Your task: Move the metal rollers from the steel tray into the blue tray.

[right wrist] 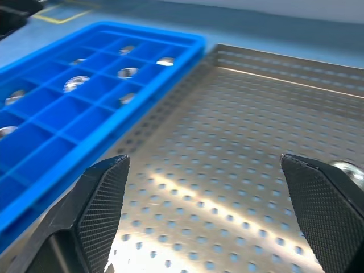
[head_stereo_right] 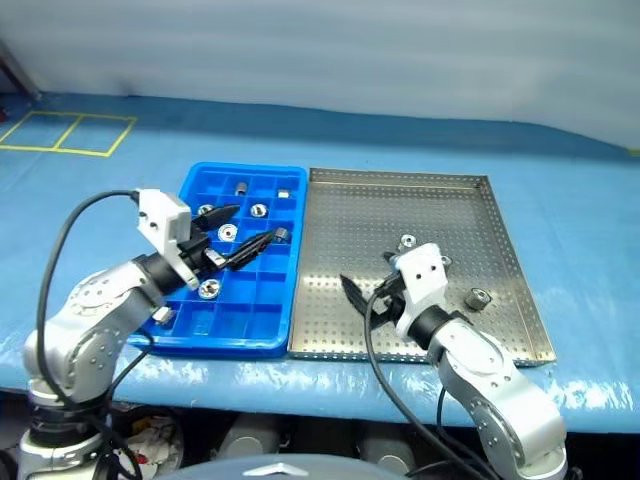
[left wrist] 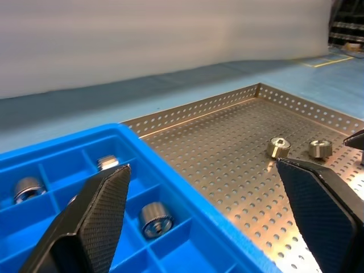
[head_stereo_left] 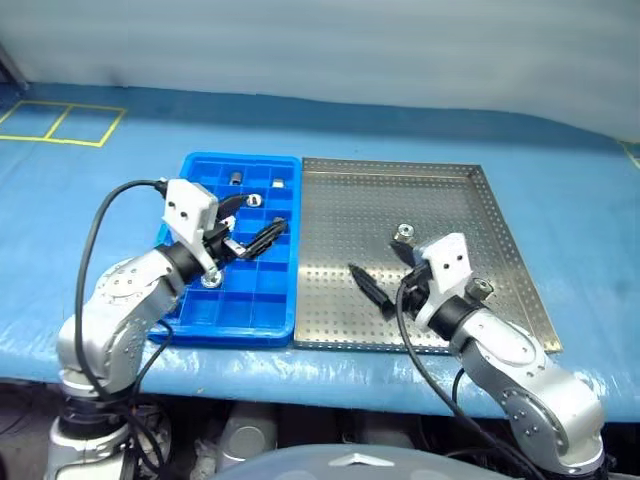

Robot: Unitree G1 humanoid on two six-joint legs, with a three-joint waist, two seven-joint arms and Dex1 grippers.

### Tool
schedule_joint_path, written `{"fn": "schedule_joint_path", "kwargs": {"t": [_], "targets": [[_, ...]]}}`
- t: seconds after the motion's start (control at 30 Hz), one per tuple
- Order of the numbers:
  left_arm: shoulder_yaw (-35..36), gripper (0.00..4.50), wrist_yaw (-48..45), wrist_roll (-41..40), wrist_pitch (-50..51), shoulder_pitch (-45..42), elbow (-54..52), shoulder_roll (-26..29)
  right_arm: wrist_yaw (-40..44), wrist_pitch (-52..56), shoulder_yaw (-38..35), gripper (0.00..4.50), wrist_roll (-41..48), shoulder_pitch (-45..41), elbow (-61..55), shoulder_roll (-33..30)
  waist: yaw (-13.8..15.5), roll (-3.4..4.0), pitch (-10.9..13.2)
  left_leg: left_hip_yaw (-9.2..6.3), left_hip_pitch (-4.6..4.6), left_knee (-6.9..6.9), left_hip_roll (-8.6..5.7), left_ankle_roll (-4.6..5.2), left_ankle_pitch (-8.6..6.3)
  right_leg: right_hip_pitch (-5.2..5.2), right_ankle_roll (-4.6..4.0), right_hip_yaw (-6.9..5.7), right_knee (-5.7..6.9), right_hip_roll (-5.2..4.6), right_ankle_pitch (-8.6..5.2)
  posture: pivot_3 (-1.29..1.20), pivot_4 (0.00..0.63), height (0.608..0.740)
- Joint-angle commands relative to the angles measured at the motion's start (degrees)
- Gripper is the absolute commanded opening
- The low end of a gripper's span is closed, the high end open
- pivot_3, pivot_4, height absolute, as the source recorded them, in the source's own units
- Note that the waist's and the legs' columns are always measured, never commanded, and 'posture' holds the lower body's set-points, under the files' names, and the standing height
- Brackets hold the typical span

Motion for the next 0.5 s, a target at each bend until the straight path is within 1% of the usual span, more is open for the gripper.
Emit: {"fn": "schedule_joint_path", "kwargs": {"t": [0.03,0.13,0.23,0.27,0.33,0.5], "targets": [[-5.61,4.47,2.84,4.85,-5.39,-3.05,3.98,-3.91,-7.29,2.31,-1.8,4.5,-3.88,-3.15,1.82,3.74,-1.19,-0.01,0.0,0.0,0.02,0.0,-0.03,0.01,0.01,0.01,0.02,0.03,0.0,0.0,0.01,0.06,0.15,0.74],[-10.58,4.47,2.5,7.68,-10.11,-3.12,6.62,-7.4,-11.35,3.41,-1.95,4.5,-6.79,-6.22,5.45,7.08,-2.82,0.01,-0.01,0.04,0.03,0.0,-0.09,0.04,0.04,-0.01,0.07,0.19,0.02,0.02,0.06,0.01,0.15,0.74],[-16.09,4.47,-1.14,8.13,-12.77,-1.32,7.96,-9.03,-15.54,3.35,-1.67,4.5,-10.18,-11.97,13.03,11.33,-4.3,0.04,-0.03,0.1,0.03,-0.03,-0.11,0.06,0.03,-0.04,0.05,0.29,0.02,0.04,0.15,-0.02,0.15,0.74],[-16.87,4.47,-1.83,7.83,-12.88,-0.93,8.11,-9.28,-16.05,3.25,-1.66,4.5,-10.94,-13.14,14.56,12.17,-4.77,0.07,-0.04,0.13,0.02,-0.04,-0.11,0.06,0.03,-0.08,-0.04,0.33,0.02,0.04,0.25,-0.02,0.15,0.74],[-18.2,4.47,-2.18,8.45,-13.22,-0.08,8.33,-9.38,-16.43,2.82,-1.6,4.5,-12.4,-15.3,17.63,13.14,-5.36,0.07,-0.04,0.14,0.01,-0.05,-0.12,0.06,0.03,-0.1,0.09,0.35,0.03,0.05,0.35,-0.02,0.15,0.74],[-19.64,4.47,-1.7,7.85,-13.94,3.57,7.98,-11.54,-15.94,-0.44,-1.42,4.5,-15.11,-23.12,29.44,14.98,-6.27,0.08,-0.04,0.17,0.06,-0.06,-0.11,0.08,0.03,-0.1,0.17,0.4,0.07,0.07,0.39,0.0,0.15,0.74]]}}
